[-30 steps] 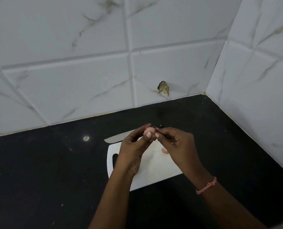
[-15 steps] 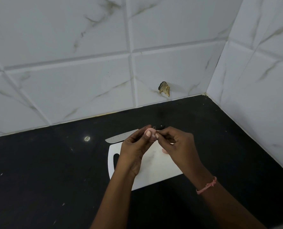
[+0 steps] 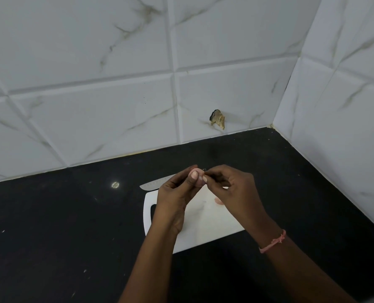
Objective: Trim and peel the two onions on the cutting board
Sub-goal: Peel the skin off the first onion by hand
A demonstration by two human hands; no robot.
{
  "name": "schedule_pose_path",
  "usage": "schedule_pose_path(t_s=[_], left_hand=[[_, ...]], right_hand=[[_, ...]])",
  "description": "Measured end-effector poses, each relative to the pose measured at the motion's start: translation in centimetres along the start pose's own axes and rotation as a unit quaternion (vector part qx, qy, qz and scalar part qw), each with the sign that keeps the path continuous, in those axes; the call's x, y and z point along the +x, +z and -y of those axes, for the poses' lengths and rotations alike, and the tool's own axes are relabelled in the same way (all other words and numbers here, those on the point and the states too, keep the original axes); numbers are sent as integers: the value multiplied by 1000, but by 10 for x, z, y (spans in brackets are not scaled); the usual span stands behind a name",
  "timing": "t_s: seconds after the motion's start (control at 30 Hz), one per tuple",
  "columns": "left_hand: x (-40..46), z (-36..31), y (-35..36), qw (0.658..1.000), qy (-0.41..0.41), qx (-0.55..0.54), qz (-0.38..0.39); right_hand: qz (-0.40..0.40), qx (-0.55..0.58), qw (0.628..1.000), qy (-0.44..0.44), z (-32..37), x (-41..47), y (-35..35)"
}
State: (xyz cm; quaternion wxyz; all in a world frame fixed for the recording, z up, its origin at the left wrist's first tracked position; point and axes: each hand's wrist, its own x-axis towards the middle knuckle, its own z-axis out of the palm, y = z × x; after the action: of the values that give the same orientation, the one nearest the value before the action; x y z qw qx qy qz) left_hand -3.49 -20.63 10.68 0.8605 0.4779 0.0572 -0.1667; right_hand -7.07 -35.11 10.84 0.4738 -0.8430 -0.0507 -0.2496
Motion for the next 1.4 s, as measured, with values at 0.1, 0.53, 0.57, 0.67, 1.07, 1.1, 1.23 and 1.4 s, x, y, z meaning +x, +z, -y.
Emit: schedule_pose_path(t_s=[0.1, 0.53, 0.57, 0.67, 1.07, 1.1, 1.23, 1.4], left_hand=[[-1, -1, 1, 1000, 12, 9, 3], [-10, -1, -5, 998, 36, 55, -2], [-11, -1, -6, 998, 38, 56, -5], [-11, -2, -6, 996, 40, 75, -8], [-6, -10, -13, 995, 27, 97, 22], [-4, -12, -13, 995, 22, 93, 31], [6, -19, -9, 996, 2, 66, 61], [21, -13, -32, 991, 52, 123, -3]], right_hand=[[-14, 4, 1000, -1, 3, -2, 3], [23, -32, 999, -4, 3, -3, -1], [27, -31, 999, -6, 5, -3, -1], [25, -46, 999, 0, 7, -3, 0], [105, -57, 993, 3, 15, 16, -4], [116, -61, 991, 1, 16, 18, -4], [102, -94, 990, 25, 5, 30, -9], [-75, -47, 956, 281, -48, 9, -18]])
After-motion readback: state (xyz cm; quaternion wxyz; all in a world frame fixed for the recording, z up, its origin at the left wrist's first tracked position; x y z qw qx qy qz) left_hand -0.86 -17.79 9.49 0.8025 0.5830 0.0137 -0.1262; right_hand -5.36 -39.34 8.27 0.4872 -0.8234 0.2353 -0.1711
